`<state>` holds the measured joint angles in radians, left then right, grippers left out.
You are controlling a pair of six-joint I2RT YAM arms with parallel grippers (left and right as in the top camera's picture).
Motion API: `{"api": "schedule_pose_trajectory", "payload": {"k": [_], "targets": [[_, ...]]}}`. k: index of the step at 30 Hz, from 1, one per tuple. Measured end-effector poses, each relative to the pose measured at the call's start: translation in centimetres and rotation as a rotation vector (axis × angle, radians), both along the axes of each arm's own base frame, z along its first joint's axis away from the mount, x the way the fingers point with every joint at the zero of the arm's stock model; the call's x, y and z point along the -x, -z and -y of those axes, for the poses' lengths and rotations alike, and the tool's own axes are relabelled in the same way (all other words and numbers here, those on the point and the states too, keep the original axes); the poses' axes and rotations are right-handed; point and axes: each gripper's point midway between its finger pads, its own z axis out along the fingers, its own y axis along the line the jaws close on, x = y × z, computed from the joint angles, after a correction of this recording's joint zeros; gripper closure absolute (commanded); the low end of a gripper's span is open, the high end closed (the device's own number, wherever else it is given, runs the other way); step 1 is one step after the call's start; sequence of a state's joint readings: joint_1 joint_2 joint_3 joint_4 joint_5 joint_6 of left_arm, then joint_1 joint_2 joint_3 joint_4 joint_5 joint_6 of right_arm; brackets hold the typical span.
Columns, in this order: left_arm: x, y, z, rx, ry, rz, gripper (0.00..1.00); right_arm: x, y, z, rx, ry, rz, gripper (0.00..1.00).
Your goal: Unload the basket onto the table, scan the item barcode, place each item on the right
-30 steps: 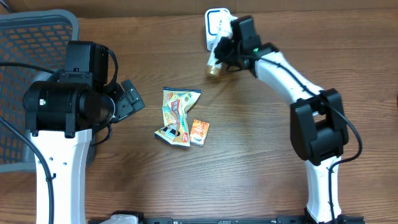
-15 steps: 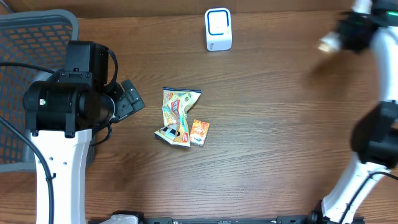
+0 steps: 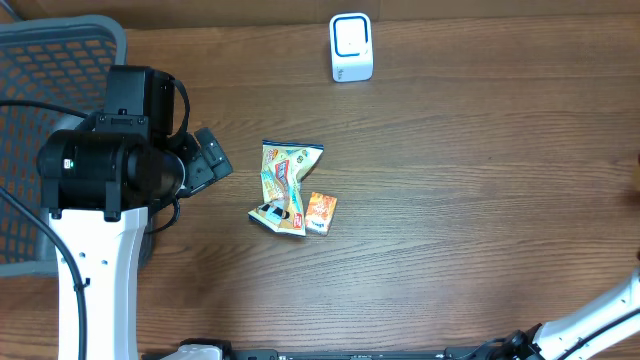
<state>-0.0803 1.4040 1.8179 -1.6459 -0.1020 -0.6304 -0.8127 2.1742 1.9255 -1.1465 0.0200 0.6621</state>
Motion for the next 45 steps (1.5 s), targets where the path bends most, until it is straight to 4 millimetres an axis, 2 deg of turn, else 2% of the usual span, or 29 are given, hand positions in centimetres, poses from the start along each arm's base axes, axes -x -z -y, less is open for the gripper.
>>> {"api": "schedule_pose_trajectory", "payload": {"k": [3, 8, 11, 15, 19, 21, 23, 25, 28, 30, 35, 38, 41, 43, 45], "targets": [[0.0, 0.0, 0.0, 0.0, 0.0, 0.0, 0.01, 3.4, 0.1, 2.5, -0.006, 0.094, -0.016, 0.96], [0.0, 0.0, 0.0, 0.0, 0.0, 0.0, 0.01, 7.3, 0.4, 4.5, 0.016, 0.18, -0.085, 0.96], [0.0, 0.0, 0.0, 0.0, 0.0, 0.0, 0.0, 8.4, 1.6, 4.3, 0.015, 0.191, -0.13, 0.96], [0.0, 0.0, 0.0, 0.0, 0.0, 0.0, 0.0, 9.0, 3.8, 3.0, -0.017, 0.181, -0.172, 0.96], [0.0, 0.0, 0.0, 0.0, 0.0, 0.0, 0.0, 9.0, 4.7, 2.2, -0.03, 0.17, -0.184, 0.79], [0.0, 0.0, 0.0, 0.0, 0.0, 0.0, 0.01, 8.8, 4.7, 2.3, -0.023, 0.165, -0.182, 0.59], [0.0, 0.0, 0.0, 0.0, 0.0, 0.0, 0.0, 8.5, 4.6, 2.5, -0.014, 0.163, -0.173, 0.39], [0.0, 0.0, 0.0, 0.0, 0.0, 0.0, 0.0, 8.2, 4.6, 2.3, -0.023, 0.131, -0.162, 0.28], [0.0, 0.0, 0.0, 0.0, 0.0, 0.0, 0.0, 7.7, 3.7, 2.0, -0.05, 0.103, -0.14, 0.28], [0.0, 0.0, 0.0, 0.0, 0.0, 0.0, 0.0, 7.0, 2.3, 2.0, -0.057, 0.091, -0.111, 0.28], [0.0, 0.0, 0.0, 0.0, 0.0, 0.0, 0.0, 4.6, -2.5, 2.1, -0.059, 0.058, -0.003, 0.28], [0.0, 0.0, 0.0, 0.0, 0.0, 0.0, 0.0, 2.4, -5.6, 1.4, -0.058, 0.008, 0.094, 0.29], [0.0, 0.0, 0.0, 0.0, 0.0, 0.0, 0.0, -0.9, -8.6, -0.8, -0.074, -0.122, 0.232, 0.29], [0.0, 0.0, 0.0, 0.0, 0.0, 0.0, 0.0, -3.1, -10.0, -3.3, -0.112, -0.23, 0.313, 0.29], [0.0, 0.0, 0.0, 0.0, 0.0, 0.0, 0.01, -5.3, -10.8, -6.6, -0.165, -0.354, 0.371, 0.29]]}}
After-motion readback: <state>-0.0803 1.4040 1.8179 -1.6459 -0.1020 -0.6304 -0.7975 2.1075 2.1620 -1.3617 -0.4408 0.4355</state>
